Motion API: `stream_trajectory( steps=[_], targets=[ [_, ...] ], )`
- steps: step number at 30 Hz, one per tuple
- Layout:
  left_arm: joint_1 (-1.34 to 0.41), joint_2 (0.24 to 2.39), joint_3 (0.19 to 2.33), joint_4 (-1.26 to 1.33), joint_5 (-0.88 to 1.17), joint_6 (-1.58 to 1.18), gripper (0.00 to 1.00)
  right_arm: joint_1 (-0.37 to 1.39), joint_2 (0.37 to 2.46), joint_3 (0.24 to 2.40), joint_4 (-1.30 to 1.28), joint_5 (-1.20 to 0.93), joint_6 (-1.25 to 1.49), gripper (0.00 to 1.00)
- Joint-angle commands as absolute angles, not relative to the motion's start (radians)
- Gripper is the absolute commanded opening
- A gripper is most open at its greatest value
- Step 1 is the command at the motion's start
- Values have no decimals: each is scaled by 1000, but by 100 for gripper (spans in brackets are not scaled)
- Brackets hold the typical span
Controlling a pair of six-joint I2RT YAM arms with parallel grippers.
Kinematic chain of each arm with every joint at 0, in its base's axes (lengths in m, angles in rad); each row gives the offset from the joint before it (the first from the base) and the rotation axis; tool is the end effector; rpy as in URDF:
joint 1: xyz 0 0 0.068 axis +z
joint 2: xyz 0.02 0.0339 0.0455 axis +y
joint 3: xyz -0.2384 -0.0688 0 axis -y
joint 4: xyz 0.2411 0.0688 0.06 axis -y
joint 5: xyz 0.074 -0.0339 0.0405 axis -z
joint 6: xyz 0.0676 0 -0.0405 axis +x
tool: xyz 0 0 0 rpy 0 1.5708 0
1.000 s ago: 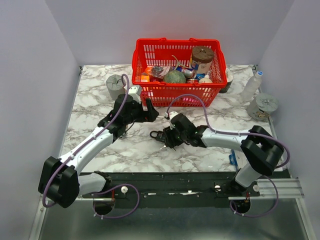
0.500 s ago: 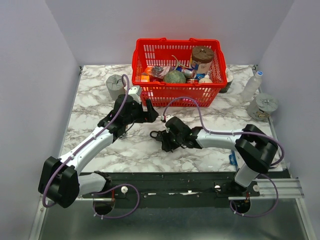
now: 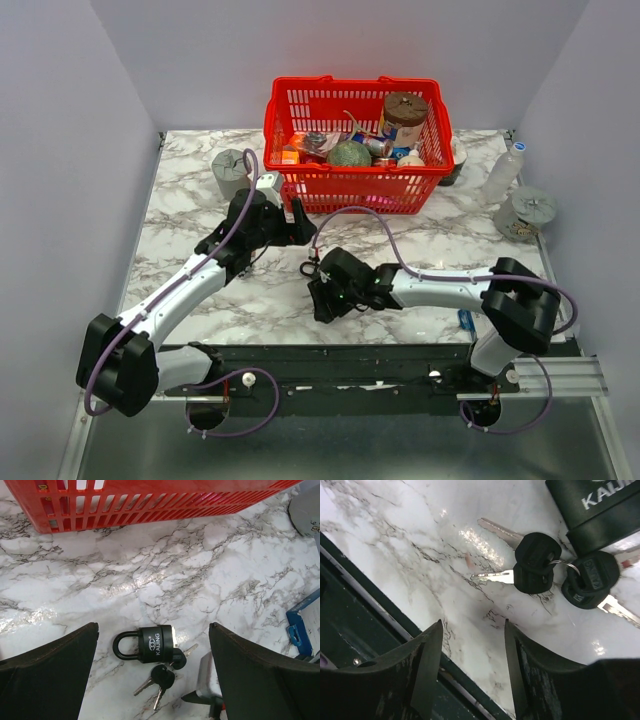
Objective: Unlock with the key
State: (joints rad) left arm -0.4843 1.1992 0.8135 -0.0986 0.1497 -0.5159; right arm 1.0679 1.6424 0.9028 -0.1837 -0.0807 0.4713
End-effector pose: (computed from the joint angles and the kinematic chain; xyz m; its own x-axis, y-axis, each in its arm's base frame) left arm 0.2644 -0.1505 0.2349 -0.6432 -0.2128 -0.7356 0.2988 0.8147 -0.4970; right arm 0.1595 0.3013 0.1203 -0.7497 -0.4239 -0.5082 -0.6245 0.7074 0.3312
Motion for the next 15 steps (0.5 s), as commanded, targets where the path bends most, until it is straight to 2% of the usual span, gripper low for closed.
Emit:
stream_trajectory(
  steps=[1,5,15],
  targets=[
    [-477,1157,839,-100,132,-500,99,1074,1566,945,-252,72,378,60],
    [-459,1111,833,-97,107,-491,99,1074,1595,949,-232,136,260,60],
    [-385,1084,827,-92,130,-500,99,1074,1651,979,-74,63,-1,53]
  ],
)
